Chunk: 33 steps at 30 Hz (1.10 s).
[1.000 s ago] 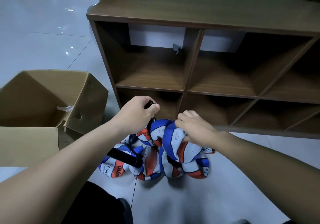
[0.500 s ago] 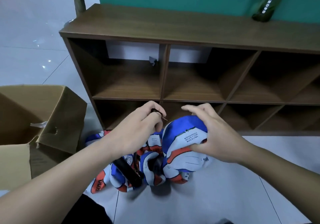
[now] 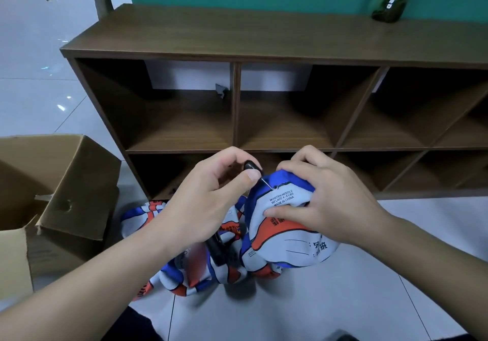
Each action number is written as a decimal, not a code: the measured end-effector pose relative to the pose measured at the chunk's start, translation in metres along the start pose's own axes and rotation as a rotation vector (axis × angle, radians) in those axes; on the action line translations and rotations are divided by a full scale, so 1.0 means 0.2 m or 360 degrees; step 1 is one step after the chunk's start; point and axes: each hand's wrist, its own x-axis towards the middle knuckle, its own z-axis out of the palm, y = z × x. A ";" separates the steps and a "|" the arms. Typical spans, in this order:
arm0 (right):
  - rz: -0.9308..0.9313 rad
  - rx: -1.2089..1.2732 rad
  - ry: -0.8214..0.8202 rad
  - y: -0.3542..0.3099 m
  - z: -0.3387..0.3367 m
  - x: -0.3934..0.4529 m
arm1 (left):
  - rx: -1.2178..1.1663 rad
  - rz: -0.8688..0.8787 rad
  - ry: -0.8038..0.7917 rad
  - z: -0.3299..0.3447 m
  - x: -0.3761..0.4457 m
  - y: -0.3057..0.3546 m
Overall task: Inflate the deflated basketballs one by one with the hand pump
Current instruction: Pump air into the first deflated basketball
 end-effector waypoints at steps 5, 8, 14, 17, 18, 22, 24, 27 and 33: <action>-0.0003 -0.0059 -0.0001 0.01 -0.01 0.02 | -0.0006 0.0031 0.0010 0.01 0.01 -0.02; 0.0000 -0.0081 -0.0017 0.00 0.01 0.02 | -0.0033 0.0049 0.0002 0.01 0.02 -0.02; 0.0044 -0.0093 -0.0024 -0.01 0.02 0.01 | 0.0012 0.0078 -0.0051 0.01 0.03 -0.04; 0.0084 -0.0092 -0.0044 -0.01 0.02 0.00 | 0.0003 0.0103 -0.0054 0.01 0.03 -0.05; 0.0092 -0.0089 -0.0047 -0.01 0.02 0.00 | 0.0005 0.0108 -0.0055 0.01 0.03 -0.05; 0.0140 -0.0068 -0.0059 -0.01 0.02 0.01 | 0.0004 0.0104 -0.0040 0.01 0.03 -0.05; 0.0133 -0.0099 -0.0078 -0.01 0.02 0.01 | 0.0018 0.0104 -0.0033 0.01 0.02 -0.05; 0.0126 -0.0140 -0.0092 -0.02 0.01 0.00 | 0.0037 0.0134 -0.0047 0.01 0.02 -0.05; 0.0138 -0.0152 -0.0084 -0.03 0.00 -0.02 | -0.0022 0.0049 -0.0032 0.02 0.02 -0.05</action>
